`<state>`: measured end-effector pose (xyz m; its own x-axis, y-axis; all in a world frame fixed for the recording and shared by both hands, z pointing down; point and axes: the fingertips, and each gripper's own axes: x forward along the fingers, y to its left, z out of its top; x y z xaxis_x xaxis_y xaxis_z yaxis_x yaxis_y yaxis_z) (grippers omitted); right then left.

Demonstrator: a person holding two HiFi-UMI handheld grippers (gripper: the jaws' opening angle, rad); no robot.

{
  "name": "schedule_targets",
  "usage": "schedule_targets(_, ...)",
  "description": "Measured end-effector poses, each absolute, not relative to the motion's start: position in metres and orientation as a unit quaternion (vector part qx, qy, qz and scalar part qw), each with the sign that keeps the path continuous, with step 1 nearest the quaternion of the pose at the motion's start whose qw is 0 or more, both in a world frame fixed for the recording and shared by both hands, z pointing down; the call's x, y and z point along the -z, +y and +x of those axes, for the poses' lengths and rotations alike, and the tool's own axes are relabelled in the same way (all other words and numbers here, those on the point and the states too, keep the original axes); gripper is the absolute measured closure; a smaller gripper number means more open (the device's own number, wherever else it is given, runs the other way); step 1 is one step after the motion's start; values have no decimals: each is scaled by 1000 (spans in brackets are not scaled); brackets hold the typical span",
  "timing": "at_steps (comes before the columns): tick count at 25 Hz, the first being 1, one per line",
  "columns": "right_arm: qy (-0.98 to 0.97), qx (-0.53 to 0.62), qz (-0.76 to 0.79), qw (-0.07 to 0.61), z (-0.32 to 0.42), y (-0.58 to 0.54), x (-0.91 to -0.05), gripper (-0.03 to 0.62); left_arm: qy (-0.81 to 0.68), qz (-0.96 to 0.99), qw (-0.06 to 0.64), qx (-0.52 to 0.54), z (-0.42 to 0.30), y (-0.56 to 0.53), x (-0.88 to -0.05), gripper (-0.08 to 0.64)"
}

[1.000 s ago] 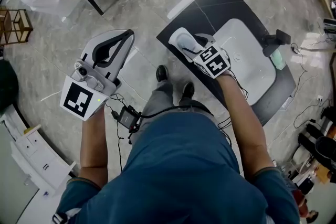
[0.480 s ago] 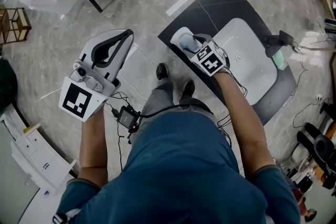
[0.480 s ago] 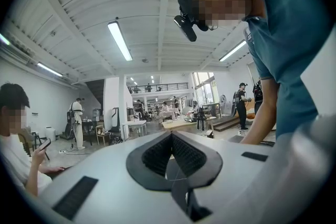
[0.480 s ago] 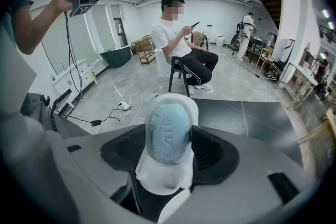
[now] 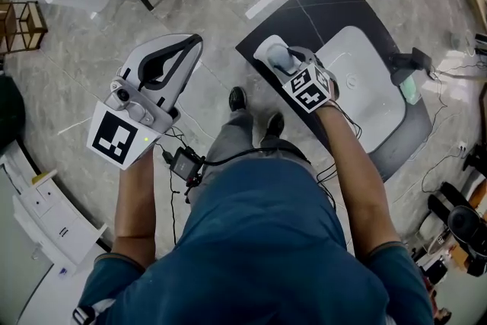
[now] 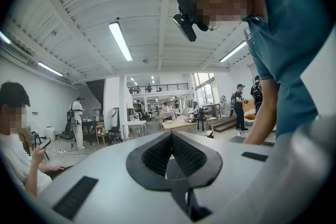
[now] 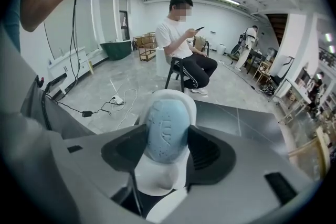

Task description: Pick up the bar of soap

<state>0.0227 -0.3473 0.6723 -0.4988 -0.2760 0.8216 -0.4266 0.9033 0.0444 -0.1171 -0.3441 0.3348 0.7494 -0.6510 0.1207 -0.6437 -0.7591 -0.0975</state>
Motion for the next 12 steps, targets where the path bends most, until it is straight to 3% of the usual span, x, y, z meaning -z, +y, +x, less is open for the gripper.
schedule_targets(12, -866, -102, 214, 440, 21, -352, -659, 333, 351, -934, 24, 69, -120, -339, -334, 558)
